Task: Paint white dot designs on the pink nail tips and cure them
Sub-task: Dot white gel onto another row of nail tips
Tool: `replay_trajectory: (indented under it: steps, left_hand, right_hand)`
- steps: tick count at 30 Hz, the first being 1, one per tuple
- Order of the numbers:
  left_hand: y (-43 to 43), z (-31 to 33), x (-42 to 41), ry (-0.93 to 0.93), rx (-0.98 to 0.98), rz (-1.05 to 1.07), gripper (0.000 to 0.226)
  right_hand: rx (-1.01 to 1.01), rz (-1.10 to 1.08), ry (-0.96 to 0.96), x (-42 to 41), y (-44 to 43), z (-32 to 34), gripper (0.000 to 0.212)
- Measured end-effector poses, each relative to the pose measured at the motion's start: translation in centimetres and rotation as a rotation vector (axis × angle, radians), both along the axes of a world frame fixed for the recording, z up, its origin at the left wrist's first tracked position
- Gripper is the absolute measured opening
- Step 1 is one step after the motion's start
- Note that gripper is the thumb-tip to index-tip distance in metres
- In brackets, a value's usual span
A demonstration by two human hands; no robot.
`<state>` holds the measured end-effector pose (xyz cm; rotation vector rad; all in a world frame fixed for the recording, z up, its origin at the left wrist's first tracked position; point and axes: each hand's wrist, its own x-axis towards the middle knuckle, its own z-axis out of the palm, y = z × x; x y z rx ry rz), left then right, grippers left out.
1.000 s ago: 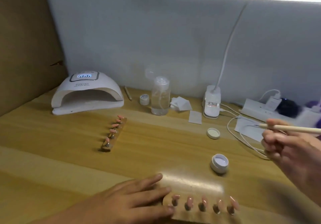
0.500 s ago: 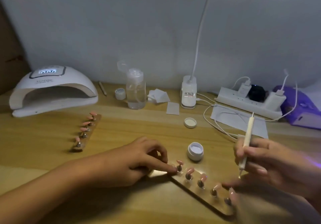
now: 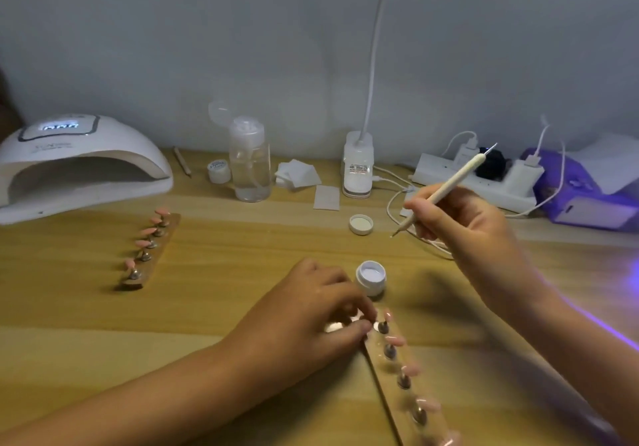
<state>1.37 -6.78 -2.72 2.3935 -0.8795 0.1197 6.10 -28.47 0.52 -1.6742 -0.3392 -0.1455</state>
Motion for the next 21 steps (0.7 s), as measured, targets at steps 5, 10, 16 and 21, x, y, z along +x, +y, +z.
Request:
replay_trajectory:
  steps: [5,10,16,21]
  left_hand:
    - [-1.0,-1.0,-0.2,0.075,-0.132,0.068,0.020]
    - [-1.6,-1.2,0.1,0.080,-0.163,0.116,0.034]
    - [-1.9,-1.0,0.6,0.196,-0.265,0.160,0.030]
    - [-1.2,-0.9,1.0,0.516,-0.685,0.200,0.016]
  right_hand:
    - [-0.030,-0.001,-0.235,0.1,0.9,-2.4,0.014]
    - [-0.146,-0.045,-0.277,0.3,0.2,-3.9,0.020]
    - [-0.159,-0.009,-0.311,0.7,0.6,-4.1,0.020]
    - [-0.272,0.025,-0.364,0.4,0.7,-4.0,0.023]
